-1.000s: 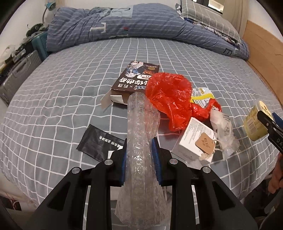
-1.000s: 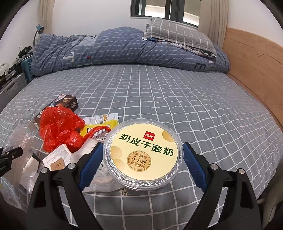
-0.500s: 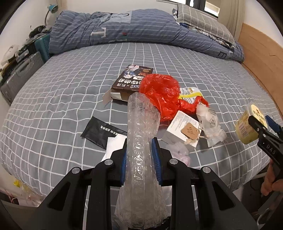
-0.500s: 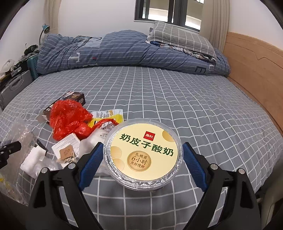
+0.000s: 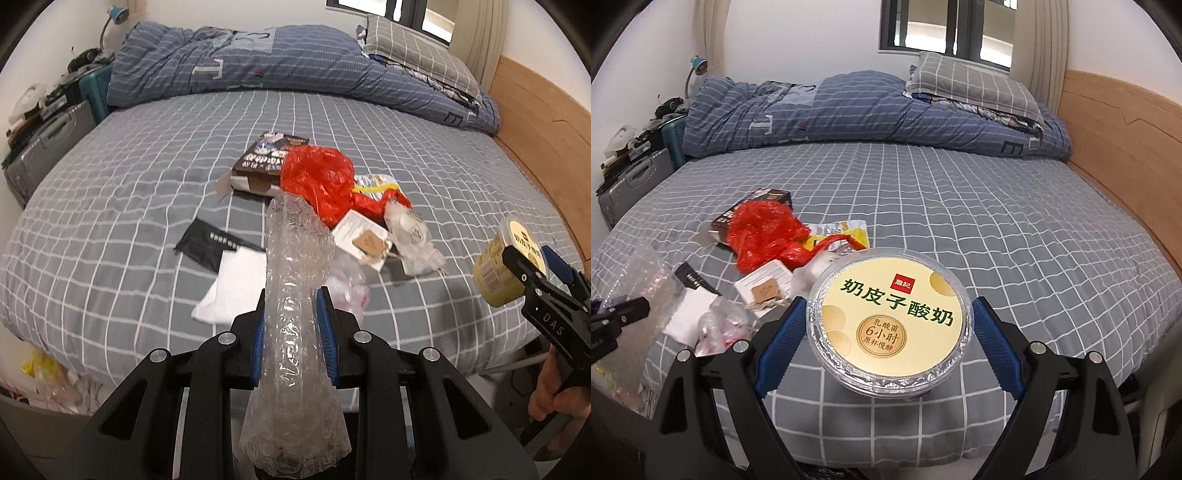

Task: Collect trash
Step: 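Lift the bubble wrap and yogurt cup and carry both toward the black bin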

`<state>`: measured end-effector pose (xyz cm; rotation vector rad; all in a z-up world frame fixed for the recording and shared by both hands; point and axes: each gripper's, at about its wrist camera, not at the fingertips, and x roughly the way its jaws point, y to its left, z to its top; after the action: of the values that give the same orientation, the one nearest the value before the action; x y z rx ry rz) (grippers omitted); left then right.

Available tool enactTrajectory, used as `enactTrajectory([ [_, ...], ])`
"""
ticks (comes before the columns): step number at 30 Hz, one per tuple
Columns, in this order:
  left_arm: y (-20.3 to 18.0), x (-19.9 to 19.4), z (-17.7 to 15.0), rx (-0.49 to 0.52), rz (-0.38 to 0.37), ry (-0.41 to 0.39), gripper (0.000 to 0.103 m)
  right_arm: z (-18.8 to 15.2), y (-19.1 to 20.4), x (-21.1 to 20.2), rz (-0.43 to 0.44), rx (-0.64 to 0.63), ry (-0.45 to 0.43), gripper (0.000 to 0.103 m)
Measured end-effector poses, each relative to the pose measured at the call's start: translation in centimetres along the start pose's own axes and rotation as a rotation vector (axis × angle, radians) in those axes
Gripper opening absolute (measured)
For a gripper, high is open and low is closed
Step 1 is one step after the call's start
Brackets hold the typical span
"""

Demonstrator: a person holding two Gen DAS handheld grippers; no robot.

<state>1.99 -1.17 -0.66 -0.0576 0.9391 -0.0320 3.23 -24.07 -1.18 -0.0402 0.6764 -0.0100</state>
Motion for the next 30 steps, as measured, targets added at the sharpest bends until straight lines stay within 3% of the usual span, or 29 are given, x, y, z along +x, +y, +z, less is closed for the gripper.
enactTrajectory([
  [15,-0.2,-3.6,-4.5,-0.009,-0.027,-0.001,0.025,-3.8,0.6,-4.6,0.024,-0.011,0.009,0.085],
  [30,-0.5,-5.3,-9.6,-0.024,-0.046,0.047,0.025,-7.7,1.2,-8.2,0.04,-0.008,0.042,0.085],
])
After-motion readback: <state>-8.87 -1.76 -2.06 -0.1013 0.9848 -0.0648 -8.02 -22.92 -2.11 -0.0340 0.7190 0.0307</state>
